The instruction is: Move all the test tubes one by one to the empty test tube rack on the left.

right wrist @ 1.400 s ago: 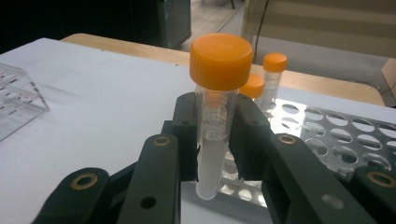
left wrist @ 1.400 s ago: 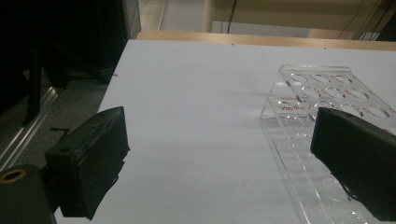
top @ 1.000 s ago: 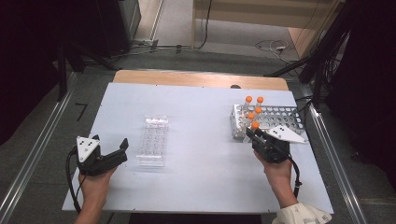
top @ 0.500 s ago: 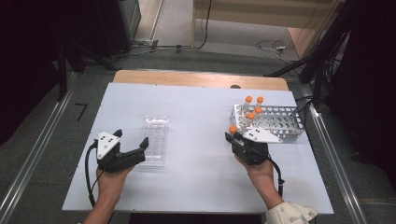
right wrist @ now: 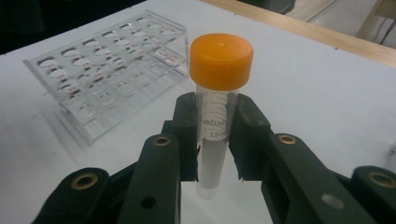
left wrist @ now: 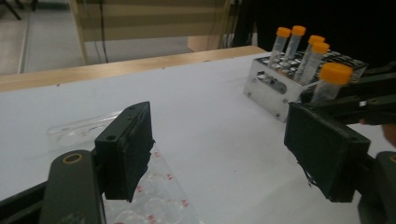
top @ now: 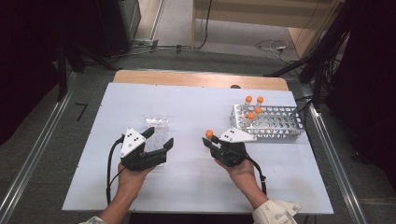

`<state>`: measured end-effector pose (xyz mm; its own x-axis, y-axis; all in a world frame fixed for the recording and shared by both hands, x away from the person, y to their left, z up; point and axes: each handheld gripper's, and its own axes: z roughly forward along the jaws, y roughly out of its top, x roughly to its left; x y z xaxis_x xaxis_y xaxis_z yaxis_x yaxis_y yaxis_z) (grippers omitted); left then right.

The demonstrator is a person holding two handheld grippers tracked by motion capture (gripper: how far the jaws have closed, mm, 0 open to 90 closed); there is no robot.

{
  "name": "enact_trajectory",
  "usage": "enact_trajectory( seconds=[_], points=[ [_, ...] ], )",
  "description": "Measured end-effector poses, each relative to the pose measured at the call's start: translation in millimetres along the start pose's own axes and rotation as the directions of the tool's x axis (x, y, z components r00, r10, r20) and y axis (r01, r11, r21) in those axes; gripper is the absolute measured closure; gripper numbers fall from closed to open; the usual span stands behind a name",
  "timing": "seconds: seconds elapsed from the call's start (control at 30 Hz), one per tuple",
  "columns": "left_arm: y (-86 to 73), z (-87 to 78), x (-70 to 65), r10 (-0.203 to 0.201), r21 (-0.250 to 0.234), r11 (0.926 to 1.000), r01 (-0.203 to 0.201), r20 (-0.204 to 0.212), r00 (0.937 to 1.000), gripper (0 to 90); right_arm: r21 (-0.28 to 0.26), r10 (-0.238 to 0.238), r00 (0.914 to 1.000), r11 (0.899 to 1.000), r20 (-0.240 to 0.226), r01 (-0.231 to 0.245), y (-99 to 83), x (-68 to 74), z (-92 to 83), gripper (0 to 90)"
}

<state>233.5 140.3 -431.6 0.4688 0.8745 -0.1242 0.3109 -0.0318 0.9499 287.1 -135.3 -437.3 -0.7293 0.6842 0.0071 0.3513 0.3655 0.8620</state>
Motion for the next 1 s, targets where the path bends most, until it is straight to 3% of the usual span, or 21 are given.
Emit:
enact_trajectory(
  seconds=[0.23,0.37,0.57,0.87,1.0],
  points=[
    [2.3,9.0,-6.8,0.005,0.015,0.9999,-0.006,0.056,0.9984,28.0,0.009,-0.033,0.9984,0.999,-0.046,0.033,5.1,15.2,13.9,71.5],
    [2.3,12.4,-10.0,0.029,0.026,0.9992,-0.030,0.047,0.9985,28.7,0.009,-0.041,0.9969,0.999,-0.067,0.042,8.8,22.1,21.2,71.6],
    [2.5,17.2,-15.1,0.044,0.027,0.9985,-0.047,0.087,0.9952,30.0,0.012,-0.049,0.9953,0.999,-0.083,0.050,11.8,27.4,25.8,71.5],
    [3.7,22.4,-21.9,0.063,0.013,0.9977,-0.066,0.144,0.9876,49.4,0.033,-0.059,0.9914,0.997,-0.117,0.063,11.7,34.4,31.9,71.6],
    [4.5,25.4,-23.7,0.060,0.022,0.9977,-0.064,0.166,0.9842,50.3,0.033,-0.059,0.9905,0.997,-0.124,0.063,11.8,35.0,33.0,71.6]
  ],
)
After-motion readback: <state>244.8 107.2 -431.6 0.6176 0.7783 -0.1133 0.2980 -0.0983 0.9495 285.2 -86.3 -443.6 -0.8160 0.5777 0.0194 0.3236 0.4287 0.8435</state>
